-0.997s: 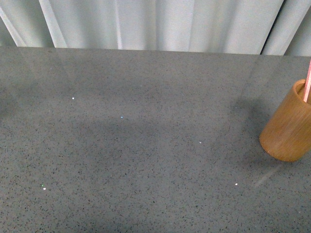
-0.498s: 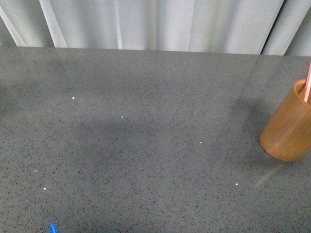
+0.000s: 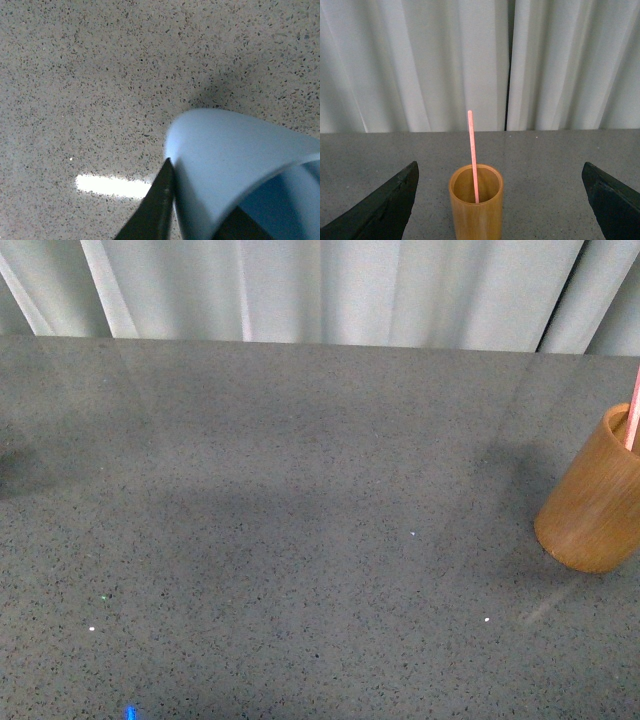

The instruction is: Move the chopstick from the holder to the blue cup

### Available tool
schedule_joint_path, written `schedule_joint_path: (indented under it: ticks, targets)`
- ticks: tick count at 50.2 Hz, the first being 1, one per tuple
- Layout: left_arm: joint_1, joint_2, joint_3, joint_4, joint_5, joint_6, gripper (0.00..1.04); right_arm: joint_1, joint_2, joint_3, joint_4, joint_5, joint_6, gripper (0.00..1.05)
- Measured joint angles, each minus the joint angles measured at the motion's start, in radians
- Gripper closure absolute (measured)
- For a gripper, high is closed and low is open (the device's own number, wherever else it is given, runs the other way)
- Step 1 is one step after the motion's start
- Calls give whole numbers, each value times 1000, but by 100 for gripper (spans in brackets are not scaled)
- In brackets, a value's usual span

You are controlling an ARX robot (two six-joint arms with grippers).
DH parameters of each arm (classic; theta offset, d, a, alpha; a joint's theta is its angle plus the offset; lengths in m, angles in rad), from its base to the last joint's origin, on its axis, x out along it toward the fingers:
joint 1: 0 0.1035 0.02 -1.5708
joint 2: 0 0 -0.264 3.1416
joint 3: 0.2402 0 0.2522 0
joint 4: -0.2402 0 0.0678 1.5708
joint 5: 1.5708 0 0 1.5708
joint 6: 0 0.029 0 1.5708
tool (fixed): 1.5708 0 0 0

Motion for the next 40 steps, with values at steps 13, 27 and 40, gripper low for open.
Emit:
schedule_joint_path:
  ticks: [13,27,40]
  targets:
    - [-156,-152,36,-129,86,-5,101,0,0,0,0,0,0,10]
    - [-481,-225,59,-152,89,-63,101,0,0,0,0,0,0,10]
    - [-661,-114,23,-105,34,-94,101,0,0,0,0,0,0,10]
